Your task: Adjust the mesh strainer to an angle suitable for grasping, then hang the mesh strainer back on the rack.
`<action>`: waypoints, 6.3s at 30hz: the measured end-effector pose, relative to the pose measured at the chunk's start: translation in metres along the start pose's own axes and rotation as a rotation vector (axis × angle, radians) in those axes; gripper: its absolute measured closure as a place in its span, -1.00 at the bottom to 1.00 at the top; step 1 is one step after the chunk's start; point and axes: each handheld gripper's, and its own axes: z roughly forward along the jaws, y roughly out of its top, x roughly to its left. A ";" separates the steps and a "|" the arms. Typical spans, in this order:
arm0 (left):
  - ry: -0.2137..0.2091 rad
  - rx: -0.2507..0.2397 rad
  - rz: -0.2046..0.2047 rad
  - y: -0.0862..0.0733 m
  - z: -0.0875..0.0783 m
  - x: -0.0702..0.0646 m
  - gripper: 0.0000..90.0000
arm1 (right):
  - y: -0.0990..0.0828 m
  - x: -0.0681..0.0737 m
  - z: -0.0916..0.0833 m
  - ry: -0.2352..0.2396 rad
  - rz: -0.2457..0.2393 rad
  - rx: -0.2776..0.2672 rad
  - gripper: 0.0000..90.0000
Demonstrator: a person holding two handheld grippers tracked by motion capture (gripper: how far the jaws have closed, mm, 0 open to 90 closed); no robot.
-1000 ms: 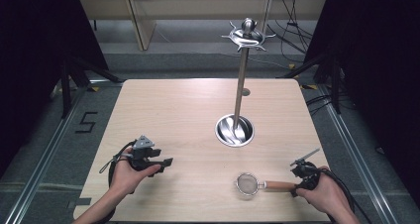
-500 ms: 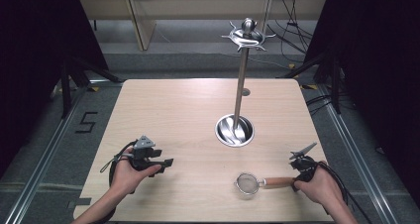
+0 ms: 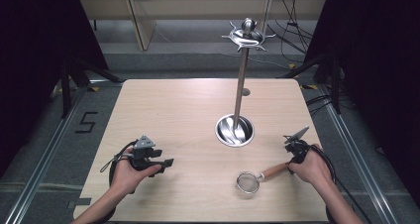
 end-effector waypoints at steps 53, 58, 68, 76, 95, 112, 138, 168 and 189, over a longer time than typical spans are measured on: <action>-0.039 0.003 -0.057 0.004 0.003 0.000 -0.16 | 0.003 0.056 -0.012 0.165 0.400 -0.096 -0.31; -0.036 0.011 -0.065 0.004 0.006 -0.002 -0.15 | 0.013 0.070 -0.010 0.195 0.540 -0.043 -0.34; -0.040 0.015 -0.063 0.003 0.005 -0.001 -0.15 | 0.014 0.064 0.004 0.146 0.375 -0.038 -0.25; -0.041 0.014 -0.068 0.004 0.003 -0.001 -0.15 | 0.014 0.067 0.002 0.126 0.382 -0.018 0.05; -0.037 0.015 -0.063 0.003 0.002 -0.002 -0.14 | 0.007 0.065 -0.007 0.024 0.205 0.090 0.51; -0.039 0.020 -0.061 0.003 0.003 -0.001 -0.14 | 0.009 0.074 -0.005 0.014 0.173 0.052 0.31; -0.048 0.014 -0.058 0.002 0.002 0.001 -0.14 | 0.001 0.068 -0.016 0.034 0.111 -0.031 0.53; -0.037 0.010 -0.063 0.002 0.002 0.003 -0.14 | -0.034 0.051 -0.051 0.143 -0.037 -0.497 0.54; -0.034 0.006 -0.068 0.002 0.001 0.005 -0.14 | -0.033 0.048 -0.070 0.140 -0.093 -0.684 0.54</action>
